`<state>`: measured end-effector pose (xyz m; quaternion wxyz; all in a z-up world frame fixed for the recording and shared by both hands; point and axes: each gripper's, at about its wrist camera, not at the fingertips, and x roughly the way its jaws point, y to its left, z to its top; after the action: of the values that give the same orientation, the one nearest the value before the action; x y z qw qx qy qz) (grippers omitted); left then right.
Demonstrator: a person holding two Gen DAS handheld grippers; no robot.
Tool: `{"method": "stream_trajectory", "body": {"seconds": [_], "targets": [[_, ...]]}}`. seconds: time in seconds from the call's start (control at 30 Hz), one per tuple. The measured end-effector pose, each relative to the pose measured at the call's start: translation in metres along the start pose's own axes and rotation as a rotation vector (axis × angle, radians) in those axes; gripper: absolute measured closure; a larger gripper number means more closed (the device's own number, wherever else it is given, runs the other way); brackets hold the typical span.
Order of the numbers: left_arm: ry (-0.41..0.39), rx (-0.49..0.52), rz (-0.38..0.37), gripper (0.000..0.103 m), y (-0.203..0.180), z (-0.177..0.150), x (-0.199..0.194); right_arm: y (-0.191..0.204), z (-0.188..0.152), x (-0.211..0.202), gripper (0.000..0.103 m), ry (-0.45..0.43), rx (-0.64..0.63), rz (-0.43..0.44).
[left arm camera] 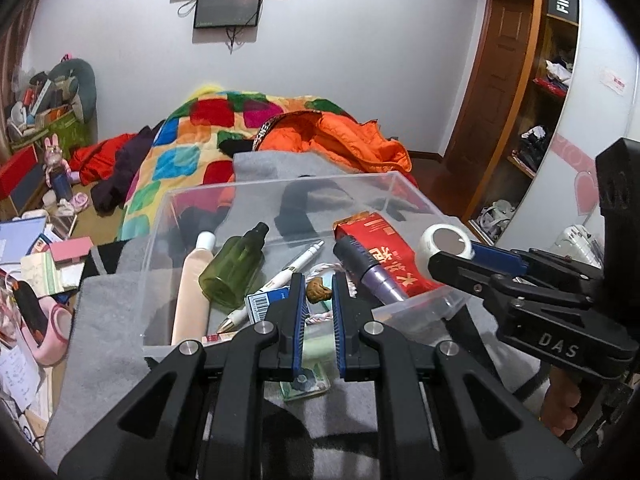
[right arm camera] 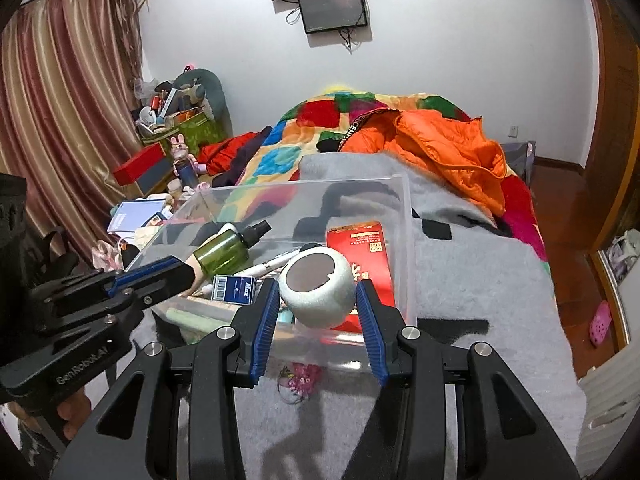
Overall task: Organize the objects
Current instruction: 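Carry bead into clear box with left tool while right tool lowers tape roll in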
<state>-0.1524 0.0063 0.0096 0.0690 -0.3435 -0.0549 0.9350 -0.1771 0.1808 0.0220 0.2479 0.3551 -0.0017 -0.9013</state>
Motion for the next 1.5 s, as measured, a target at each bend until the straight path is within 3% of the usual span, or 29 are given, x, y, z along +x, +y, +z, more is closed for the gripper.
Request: {"method": "stream_trajectory", "body": {"seconds": [0.4,0.73,0.9,1.13,1.37,1.5], "targets": [[0.066,-0.049,-0.014,0.091,0.014,0.003,0.033,0.003,0.009,0.019,0.067,0.01,-0.018,-0.065],[0.067,-0.042,-0.009,0.091,0.012,0.003,0.033,0.01,0.006,0.026,0.066,0.028,-0.029,-0.061],[0.069,-0.042,-0.01,0.068,0.011,0.004,0.031,0.014,0.004,0.028,0.061,0.044,-0.052,-0.067],[0.061,-0.026,-0.012,0.065,0.006,0.002,0.019,0.018,0.002,0.013,0.053,0.021,-0.076,-0.056],[0.012,-0.006,0.023,0.044,0.003,-0.002,-0.005,0.017,-0.001,-0.006,0.04,0.0,-0.067,-0.034],[-0.002,0.003,0.025,0.041,0.003,-0.006,-0.016,0.016,-0.004,-0.019,0.04,-0.029,-0.069,-0.053]]}}
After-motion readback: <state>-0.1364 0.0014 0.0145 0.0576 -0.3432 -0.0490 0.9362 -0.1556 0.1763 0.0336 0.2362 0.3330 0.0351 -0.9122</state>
